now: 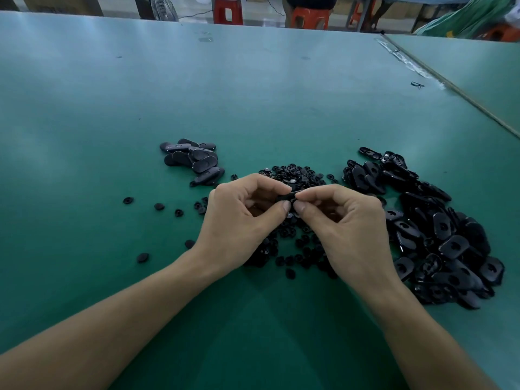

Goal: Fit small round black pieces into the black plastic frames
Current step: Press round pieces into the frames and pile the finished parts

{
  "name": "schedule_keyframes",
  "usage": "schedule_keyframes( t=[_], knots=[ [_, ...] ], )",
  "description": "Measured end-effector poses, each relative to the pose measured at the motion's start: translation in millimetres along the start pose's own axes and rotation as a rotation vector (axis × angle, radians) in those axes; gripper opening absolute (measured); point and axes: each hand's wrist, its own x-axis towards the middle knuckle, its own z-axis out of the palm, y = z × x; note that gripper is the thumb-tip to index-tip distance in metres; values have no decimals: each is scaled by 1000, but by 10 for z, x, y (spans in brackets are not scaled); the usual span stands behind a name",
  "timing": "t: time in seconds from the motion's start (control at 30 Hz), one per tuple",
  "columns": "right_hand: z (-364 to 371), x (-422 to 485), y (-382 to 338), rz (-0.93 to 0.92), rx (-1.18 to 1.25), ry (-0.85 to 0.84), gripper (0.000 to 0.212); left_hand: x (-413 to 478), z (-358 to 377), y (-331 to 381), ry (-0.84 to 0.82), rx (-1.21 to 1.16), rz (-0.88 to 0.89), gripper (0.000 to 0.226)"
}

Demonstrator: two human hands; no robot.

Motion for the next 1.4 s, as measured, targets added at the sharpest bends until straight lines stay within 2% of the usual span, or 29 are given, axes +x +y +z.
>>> schedule_keyframes(
  t=[0.23, 0.4, 0.6, 0.73, 1.07, 1.4],
  knots=[
    [6, 22, 26, -15, -29, 23, 21, 8, -4, -10, 15, -20, -19, 15],
    [-8, 30, 21, -30, -24, 46, 18, 23, -9, -29, 54, -23, -51, 15],
    [8, 9, -12, -64, -58, 33, 22, 10, -1, -29, 24, 1, -22, 18],
    [15, -1, -14, -1, -3, 13, 19, 10, 4, -21, -1, 4, 6, 21],
    [20, -5, -17, -15, -39, 38, 20, -5, 13, 4, -30, -14, 4, 16],
    [14, -8, -6, 6, -9, -15, 21, -6, 19, 4, -28, 19, 5, 17]
  ],
)
